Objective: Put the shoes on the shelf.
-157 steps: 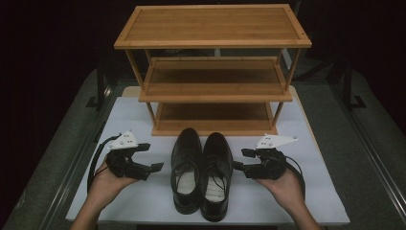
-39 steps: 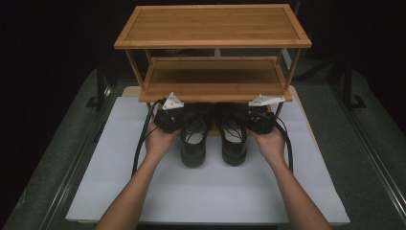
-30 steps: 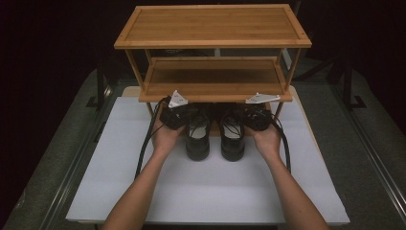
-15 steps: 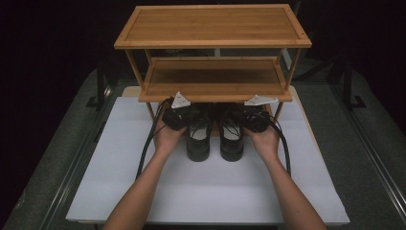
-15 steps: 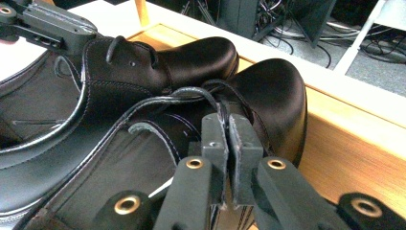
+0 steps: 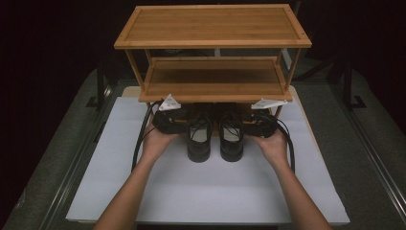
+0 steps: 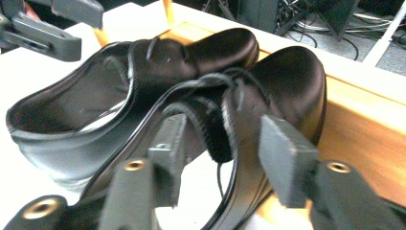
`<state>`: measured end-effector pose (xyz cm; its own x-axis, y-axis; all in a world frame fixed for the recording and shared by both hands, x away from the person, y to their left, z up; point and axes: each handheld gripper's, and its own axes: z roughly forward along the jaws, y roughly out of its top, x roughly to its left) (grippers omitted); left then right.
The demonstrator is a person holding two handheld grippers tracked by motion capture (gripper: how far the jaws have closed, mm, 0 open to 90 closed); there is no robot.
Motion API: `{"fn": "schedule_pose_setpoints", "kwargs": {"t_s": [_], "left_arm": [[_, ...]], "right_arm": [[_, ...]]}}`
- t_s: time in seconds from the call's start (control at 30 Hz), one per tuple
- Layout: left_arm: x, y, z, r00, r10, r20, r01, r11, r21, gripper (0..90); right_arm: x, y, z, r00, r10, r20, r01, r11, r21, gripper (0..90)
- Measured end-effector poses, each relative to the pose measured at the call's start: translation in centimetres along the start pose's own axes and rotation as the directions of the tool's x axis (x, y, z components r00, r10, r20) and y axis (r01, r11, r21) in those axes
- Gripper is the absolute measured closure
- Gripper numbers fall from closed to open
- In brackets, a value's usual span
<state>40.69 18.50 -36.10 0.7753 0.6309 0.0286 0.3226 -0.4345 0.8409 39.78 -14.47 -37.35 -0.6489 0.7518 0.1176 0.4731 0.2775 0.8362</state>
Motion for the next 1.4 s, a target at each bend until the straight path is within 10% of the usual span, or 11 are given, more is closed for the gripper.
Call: {"fn": "schedule_pose_setpoints", "kwargs": {"t_s": [0.5,0.8,1.4], "left_arm": [[-2.2,-5.9,-2.5,0.9977,0.009,0.068,-0.013,0.9981,0.06,18.3],[-2.9,-7.8,0.7,0.9934,0.055,0.101,-0.07,0.9862,0.15,14.7],[-4.6,-7.8,3.3,0.9869,0.122,0.106,-0.137,0.9802,0.143,20.1]], "right_arm": [[2.4,-5.0,-4.3,0.9995,-0.007,-0.029,0.008,0.999,0.035,25.3],[1.8,-8.4,-0.1,0.996,0.016,-0.088,-0.001,0.985,0.175,17.7],[3.9,-8.5,2.3,0.9978,-0.045,-0.048,0.052,0.987,0.151,28.0]]}}
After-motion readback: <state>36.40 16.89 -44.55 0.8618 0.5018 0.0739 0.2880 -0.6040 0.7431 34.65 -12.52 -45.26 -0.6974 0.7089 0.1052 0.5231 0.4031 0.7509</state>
